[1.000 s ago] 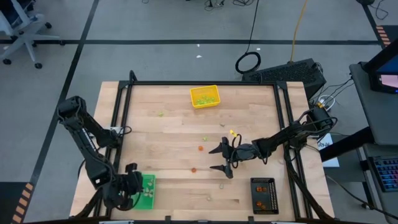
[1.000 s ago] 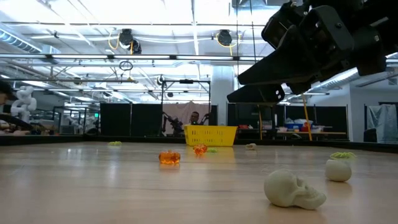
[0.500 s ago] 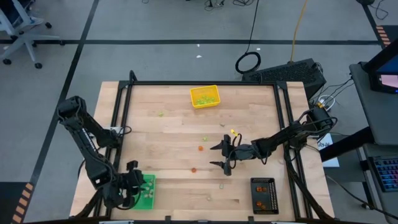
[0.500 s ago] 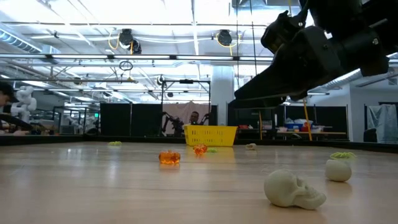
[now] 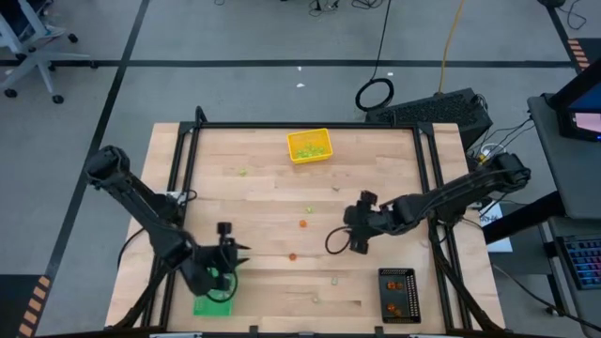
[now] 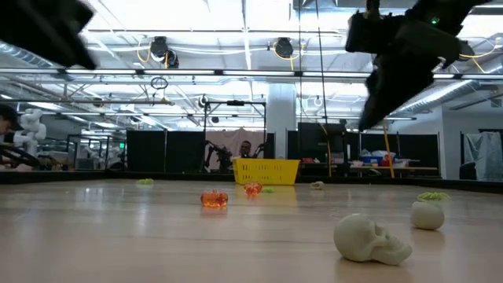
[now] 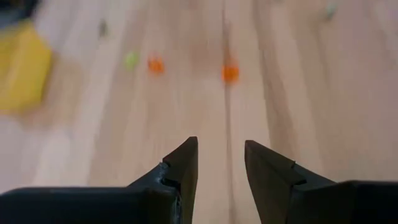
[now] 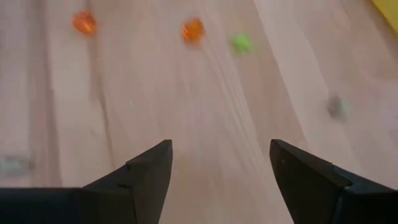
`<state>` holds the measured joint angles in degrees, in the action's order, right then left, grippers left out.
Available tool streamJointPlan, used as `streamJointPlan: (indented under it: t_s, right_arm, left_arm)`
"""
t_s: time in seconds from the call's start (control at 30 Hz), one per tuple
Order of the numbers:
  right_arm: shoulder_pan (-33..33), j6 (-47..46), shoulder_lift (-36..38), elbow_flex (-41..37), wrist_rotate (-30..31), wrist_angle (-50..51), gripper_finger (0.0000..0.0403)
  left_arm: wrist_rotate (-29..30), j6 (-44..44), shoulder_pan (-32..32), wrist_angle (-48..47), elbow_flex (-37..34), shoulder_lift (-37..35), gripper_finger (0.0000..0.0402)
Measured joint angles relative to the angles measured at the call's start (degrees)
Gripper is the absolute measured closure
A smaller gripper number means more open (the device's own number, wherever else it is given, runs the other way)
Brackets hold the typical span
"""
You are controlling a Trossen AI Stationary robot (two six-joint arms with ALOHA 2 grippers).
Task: Sort Halloween decoration
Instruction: Put the green spider toy into the yellow bin
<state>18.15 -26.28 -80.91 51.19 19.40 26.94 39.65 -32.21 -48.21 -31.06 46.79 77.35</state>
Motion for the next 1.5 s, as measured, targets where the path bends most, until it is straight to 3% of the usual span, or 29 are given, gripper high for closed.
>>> streamJointPlan:
  t_s: [0.1,0.23,0.43,0.67,1.0,1.5]
  right_arm:
    - [0.4,-3.9,-0.1,2.6,-2.1,11.2,0.0155]
    - [1.4,-12.8,-0.2,3.5,-5.9,19.1,0.0167]
    - [5.7,-22.7,-0.2,3.2,-7.3,25.5,0.0194]
    - [8.7,-23.9,-0.2,-2.1,-4.3,23.8,0.0218]
    - [8.9,-23.8,-0.2,-12.7,-2.8,10.4,0.0246]
    - [6.5,-24.4,-0.2,-13.7,-1.5,7.1,0.0282]
  left_arm:
    - [-0.9,14.2,3.5,14.4,-2.7,0.0,0.027]
    - [-8.2,28.2,7.9,32.0,-6.1,0.0,0.027]
    - [-9.2,36.8,11.7,37.8,-6.6,0.0,0.027]
    - [-9.2,36.9,15.9,38.8,-6.6,0.0,0.027]
    - [-9.4,33.3,17.4,39.8,-6.6,0.3,0.027]
    - [-9.5,31.1,17.4,40.2,-6.6,3.8,0.027]
